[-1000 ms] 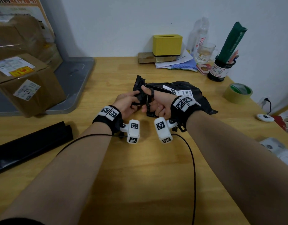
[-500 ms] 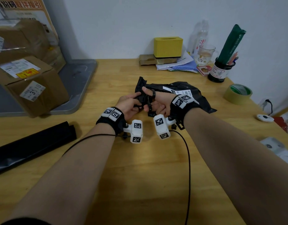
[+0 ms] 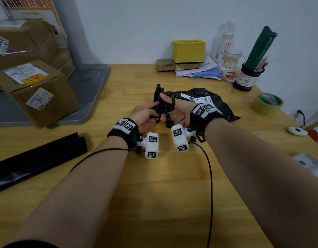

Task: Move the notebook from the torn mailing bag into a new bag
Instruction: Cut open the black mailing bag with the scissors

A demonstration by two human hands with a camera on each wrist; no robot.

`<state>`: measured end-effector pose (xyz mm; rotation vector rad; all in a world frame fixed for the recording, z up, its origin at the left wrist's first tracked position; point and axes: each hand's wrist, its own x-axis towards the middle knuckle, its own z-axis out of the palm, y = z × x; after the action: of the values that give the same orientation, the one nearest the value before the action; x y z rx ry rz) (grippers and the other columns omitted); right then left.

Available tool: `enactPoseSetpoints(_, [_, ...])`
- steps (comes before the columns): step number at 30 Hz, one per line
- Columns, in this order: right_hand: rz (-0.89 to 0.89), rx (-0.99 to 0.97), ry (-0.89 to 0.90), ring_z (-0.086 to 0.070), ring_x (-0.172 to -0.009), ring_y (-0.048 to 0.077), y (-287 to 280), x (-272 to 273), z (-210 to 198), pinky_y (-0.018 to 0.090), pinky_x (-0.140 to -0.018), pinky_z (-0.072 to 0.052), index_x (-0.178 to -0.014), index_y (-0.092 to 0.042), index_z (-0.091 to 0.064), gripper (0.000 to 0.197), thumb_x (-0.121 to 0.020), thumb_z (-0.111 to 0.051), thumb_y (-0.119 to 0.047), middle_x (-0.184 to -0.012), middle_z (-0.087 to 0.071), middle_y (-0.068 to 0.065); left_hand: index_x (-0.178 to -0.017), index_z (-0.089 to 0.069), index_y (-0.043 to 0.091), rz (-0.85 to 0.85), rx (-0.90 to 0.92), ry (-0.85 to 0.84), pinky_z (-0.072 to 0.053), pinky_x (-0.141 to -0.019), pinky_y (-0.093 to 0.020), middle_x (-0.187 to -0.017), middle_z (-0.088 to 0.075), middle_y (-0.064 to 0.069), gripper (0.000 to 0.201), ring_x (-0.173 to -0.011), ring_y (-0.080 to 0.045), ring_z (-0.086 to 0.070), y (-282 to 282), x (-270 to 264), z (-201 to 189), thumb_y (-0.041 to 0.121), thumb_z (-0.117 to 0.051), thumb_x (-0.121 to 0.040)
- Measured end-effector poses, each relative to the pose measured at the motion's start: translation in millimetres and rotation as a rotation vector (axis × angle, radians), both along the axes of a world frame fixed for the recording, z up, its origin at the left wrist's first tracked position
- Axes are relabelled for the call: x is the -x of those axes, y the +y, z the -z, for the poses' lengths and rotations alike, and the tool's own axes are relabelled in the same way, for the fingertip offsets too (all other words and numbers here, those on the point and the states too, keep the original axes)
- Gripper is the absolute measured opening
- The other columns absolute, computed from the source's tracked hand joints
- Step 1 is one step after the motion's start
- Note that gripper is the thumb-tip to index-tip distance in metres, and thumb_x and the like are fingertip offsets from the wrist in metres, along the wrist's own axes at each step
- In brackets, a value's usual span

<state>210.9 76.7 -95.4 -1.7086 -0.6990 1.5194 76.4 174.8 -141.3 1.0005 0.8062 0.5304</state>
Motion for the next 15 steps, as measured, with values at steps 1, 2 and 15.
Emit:
enactPoseSetpoints(1, [-0.010, 0.002, -0.016, -0.027, -0.030, 0.004, -0.2, 1.6, -0.2, 0.013, -0.031, -0.020, -0.084, -0.018, -0.059, 0.058, -0.089, -0.051, -0.075, -0.064, -0.060, -0.004, -0.139, -0.054, 0.006, 0.000, 0.007, -0.005, -0.027, -0.039, -0.017, -0.106, -0.060, -0.020, 0.059, -0.065, -0.018, -0.045, 0.3, 0.1, 0.1, -0.021, -0.040, -0.088])
enactPoseSetpoints(2, [-0.017, 0.005, -0.035, -0.025, -0.030, 0.004, -0.1, 2.4, 0.3, 0.014, -0.031, -0.019, -0.080, -0.019, -0.055, 0.057, -0.091, -0.049, -0.074, -0.058, -0.055, -0.007, -0.140, -0.054, 0.006, -0.001, 0.016, -0.013, -0.027, -0.039, -0.017, -0.107, -0.058, -0.021, 0.060, -0.064, -0.018, -0.045, 0.7, 0.1, 0.3, -0.021, -0.040, -0.088])
enactPoseSetpoints(15, [-0.008, -0.022, 0.056, -0.025, -0.032, 0.007, 5.8, -10.9, 8.6, 0.014, -0.032, -0.021, -0.093, -0.021, -0.060, 0.060, -0.081, -0.059, -0.079, -0.073, -0.061, -0.002, -0.139, -0.055, 0.008, 0.013, 0.009, 0.019, -0.025, -0.041, -0.019, -0.104, -0.059, -0.018, 0.061, -0.062, -0.018, -0.044, -4.0, 3.6, -3.5, -0.022, -0.040, -0.088])
